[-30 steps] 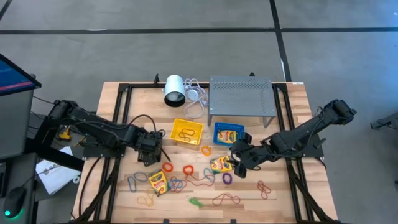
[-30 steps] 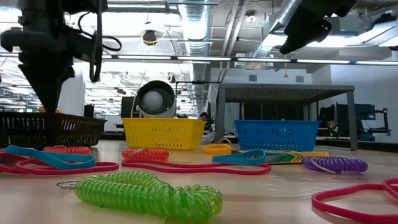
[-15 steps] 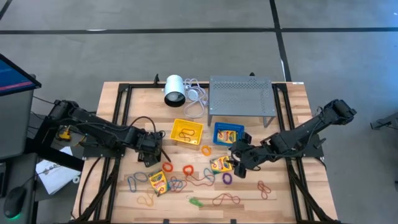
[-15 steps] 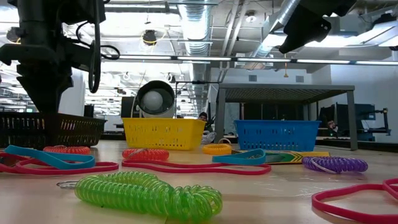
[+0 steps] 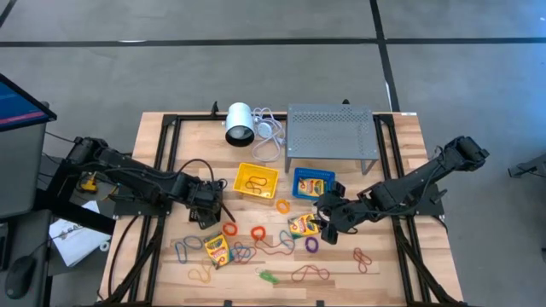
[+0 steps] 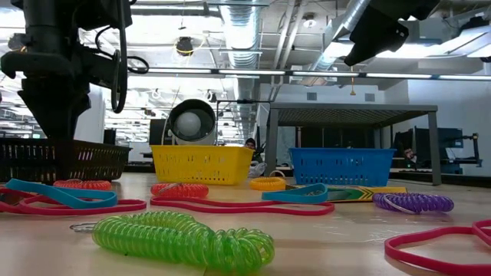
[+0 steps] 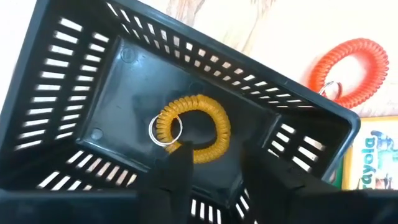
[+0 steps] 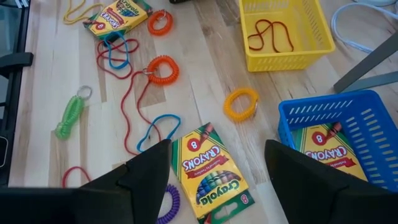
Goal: Pick & Place Office Desk Supplies
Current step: Put the right orange spring keychain into the black bin
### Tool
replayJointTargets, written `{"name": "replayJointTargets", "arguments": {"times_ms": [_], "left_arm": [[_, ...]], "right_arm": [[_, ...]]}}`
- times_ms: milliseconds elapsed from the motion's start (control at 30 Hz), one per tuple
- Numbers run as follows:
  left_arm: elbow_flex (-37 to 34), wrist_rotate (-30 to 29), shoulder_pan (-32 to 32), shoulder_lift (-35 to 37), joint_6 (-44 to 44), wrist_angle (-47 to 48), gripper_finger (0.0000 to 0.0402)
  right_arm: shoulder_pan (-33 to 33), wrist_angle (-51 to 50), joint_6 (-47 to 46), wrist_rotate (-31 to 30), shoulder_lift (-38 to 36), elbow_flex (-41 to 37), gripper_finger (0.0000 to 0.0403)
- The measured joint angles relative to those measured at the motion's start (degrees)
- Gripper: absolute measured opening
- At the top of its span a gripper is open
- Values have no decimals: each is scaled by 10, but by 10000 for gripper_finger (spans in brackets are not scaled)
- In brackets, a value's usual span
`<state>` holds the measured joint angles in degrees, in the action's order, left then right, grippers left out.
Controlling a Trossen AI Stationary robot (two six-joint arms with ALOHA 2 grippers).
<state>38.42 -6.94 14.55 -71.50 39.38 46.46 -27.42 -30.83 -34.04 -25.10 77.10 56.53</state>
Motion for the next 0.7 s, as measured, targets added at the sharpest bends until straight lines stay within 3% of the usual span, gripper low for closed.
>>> {"name": "replayJointTargets", "arguments": {"times_ms": [333, 533, 700], "left_arm": [[1, 7, -12, 1, 17, 3, 225], [25, 27, -55, 64, 22, 46, 222], [32, 31, -64, 160, 17, -13, 206]], "right_arm": [[0, 0, 2, 0, 0, 0, 253], [1, 0, 1, 1, 0, 0, 253], [2, -1, 1, 1, 0, 0, 253]]}}
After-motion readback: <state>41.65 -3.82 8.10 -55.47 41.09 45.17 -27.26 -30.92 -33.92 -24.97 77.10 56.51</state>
